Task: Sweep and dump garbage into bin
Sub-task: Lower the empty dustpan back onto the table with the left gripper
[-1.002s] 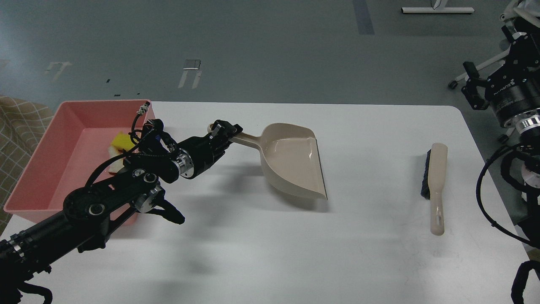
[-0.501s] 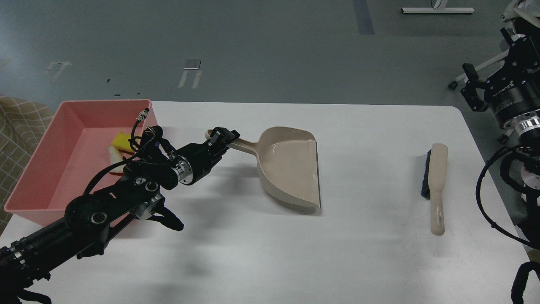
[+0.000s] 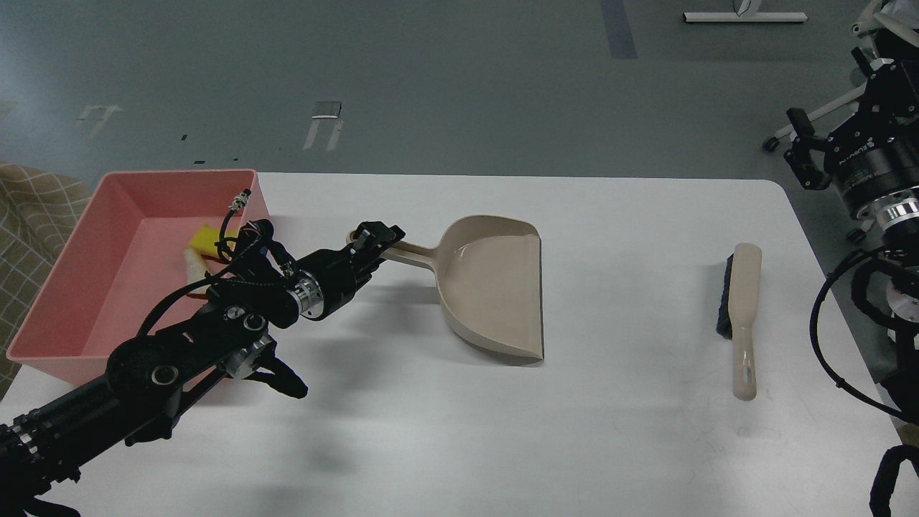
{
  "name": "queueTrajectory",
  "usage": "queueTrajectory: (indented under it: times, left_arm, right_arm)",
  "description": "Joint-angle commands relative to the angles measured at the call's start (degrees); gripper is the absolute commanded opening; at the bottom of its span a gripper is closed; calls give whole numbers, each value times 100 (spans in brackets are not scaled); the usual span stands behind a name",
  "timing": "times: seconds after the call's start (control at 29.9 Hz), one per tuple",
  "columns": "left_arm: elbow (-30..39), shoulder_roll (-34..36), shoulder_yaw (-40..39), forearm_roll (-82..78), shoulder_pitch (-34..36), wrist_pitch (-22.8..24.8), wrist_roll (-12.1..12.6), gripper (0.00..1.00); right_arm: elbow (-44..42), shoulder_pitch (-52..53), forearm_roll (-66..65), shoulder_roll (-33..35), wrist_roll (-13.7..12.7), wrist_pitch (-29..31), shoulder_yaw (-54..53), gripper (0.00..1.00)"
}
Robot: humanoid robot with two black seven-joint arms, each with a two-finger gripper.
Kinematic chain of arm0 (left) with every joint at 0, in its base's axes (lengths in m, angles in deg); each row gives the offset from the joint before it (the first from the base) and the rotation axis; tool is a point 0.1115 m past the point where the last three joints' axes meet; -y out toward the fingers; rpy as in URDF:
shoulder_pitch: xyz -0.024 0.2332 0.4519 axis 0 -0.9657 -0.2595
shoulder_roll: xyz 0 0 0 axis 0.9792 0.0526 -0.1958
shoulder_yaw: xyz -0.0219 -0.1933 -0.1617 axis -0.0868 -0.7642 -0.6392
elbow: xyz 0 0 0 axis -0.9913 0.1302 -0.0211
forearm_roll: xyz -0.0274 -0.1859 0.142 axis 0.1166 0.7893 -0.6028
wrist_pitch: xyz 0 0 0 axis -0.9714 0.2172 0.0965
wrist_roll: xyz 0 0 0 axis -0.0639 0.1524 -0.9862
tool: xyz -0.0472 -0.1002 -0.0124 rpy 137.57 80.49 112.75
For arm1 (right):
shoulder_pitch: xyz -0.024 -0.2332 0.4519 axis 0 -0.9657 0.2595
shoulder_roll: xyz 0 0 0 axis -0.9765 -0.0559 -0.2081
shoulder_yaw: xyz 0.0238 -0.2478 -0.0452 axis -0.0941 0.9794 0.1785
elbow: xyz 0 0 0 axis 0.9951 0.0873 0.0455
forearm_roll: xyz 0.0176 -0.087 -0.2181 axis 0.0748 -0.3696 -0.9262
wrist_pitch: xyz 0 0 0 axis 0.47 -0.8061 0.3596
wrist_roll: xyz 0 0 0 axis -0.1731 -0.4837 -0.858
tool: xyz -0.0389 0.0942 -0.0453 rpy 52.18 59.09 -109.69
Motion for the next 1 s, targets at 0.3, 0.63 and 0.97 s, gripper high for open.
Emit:
queueTrajectory:
  times: [0.3,0.63,0.97]
  left_arm:
    - [60,354,79,-4,-63,54,44,58]
    - [60,697,114,5,-63,54,44,65]
    - [60,882,61,14,-1,46,53,65]
  right_arm:
    - [9,-30,0,0,0,0,-1,99]
    - [9,-91,0,-9,0,0,-1,99]
    - [9,-100,0,0,9,0,-1,99]
